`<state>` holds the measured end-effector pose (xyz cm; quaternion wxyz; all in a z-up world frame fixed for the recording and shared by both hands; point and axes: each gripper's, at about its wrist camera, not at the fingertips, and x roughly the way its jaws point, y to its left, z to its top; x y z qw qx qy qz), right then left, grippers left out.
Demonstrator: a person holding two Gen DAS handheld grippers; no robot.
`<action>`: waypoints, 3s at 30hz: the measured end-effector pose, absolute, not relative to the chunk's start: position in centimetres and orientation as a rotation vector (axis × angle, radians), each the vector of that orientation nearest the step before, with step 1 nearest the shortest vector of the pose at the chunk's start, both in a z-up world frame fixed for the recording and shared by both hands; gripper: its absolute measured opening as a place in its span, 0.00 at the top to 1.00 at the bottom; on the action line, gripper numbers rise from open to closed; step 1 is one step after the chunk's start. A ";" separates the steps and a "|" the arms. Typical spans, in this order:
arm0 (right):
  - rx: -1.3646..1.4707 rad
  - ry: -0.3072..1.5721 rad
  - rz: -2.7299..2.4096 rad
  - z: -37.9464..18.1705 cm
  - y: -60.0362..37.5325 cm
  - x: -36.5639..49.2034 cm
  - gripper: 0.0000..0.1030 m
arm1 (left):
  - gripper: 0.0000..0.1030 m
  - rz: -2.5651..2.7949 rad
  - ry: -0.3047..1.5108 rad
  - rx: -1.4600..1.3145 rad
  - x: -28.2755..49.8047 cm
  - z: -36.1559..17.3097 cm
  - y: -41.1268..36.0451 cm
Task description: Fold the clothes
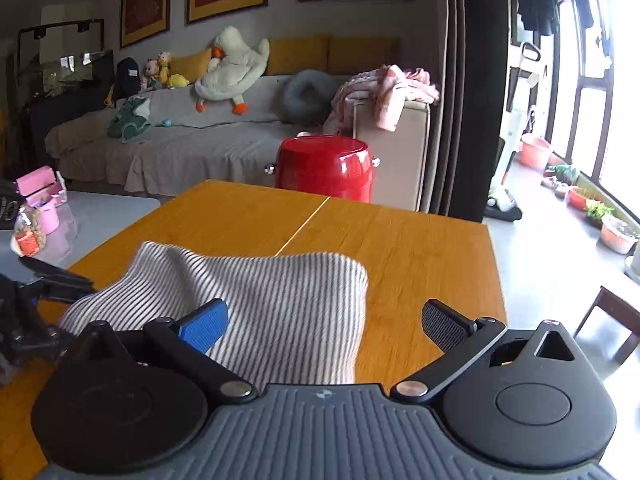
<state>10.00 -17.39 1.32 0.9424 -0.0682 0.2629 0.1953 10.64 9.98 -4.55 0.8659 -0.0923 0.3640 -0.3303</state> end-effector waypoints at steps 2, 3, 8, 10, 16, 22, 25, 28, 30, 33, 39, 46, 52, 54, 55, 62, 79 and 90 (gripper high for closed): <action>-0.216 0.593 0.337 0.0 -16.4 11.6 0.00 | 0.04 -0.687 0.753 -0.190 10.5 -4.4 10.0; -0.268 0.639 0.306 -1.1 -15.8 12.4 0.00 | 0.05 -0.682 0.745 -0.183 10.4 -4.1 10.0; -0.187 0.616 0.302 -2.6 -16.5 12.2 0.00 | 0.11 -0.701 0.617 -0.136 9.8 -0.1 10.9; -0.154 0.622 0.307 -2.8 -17.1 12.3 0.00 | 0.10 -0.678 0.566 -0.134 10.7 1.5 11.3; -0.035 0.675 0.319 -2.6 -18.4 13.0 0.00 | 0.10 -0.664 0.640 -0.073 16.4 1.3 8.2; 0.201 0.728 0.479 0.2 -22.1 9.4 0.00 | 0.08 -0.641 0.748 -0.033 19.5 -2.9 6.6; 0.415 0.841 0.572 -0.4 -23.9 7.5 0.00 | 0.08 -0.645 0.763 -0.099 19.8 -3.5 7.5; 0.619 0.966 0.593 -3.2 -24.3 6.2 0.00 | 0.08 -0.641 0.763 -0.095 19.5 -3.6 7.7; 0.731 1.011 0.606 -4.8 -23.8 6.3 0.00 | 0.08 -0.638 0.762 -0.088 19.3 -3.6 7.7; 0.835 1.026 0.649 -6.0 -22.3 7.6 0.01 | 0.08 -0.631 0.764 -0.081 18.9 -3.6 7.9; 0.803 0.971 0.625 -3.5 -20.9 11.8 0.01 | 0.09 -0.577 0.788 -0.156 17.7 -3.8 10.3; 0.599 0.854 0.565 -1.9 -18.6 18.4 0.01 | 0.10 -0.648 0.839 -0.363 13.2 -4.9 11.2; 0.372 0.775 0.550 0.1 -17.1 19.4 0.00 | 0.07 -0.697 0.831 -0.369 10.8 -4.9 8.5; 0.330 0.720 0.576 1.4 -17.7 17.5 0.00 | 0.07 -0.711 0.832 -0.366 10.6 -4.5 8.7; 0.309 0.692 0.588 2.1 -18.0 16.6 0.00 | 0.07 -0.721 0.822 -0.365 10.3 -4.1 9.0; 0.116 0.499 0.559 2.3 -18.9 5.6 0.00 | 0.08 -0.613 0.743 -0.410 9.0 -3.1 13.0; -0.378 0.520 0.482 -1.2 -15.3 6.4 0.00 | 0.24 -0.664 0.795 -0.469 12.2 -5.6 8.0; -0.600 0.379 0.487 -2.0 -13.6 0.9 0.15 | 0.38 -0.437 0.698 -0.593 11.3 -5.1 17.0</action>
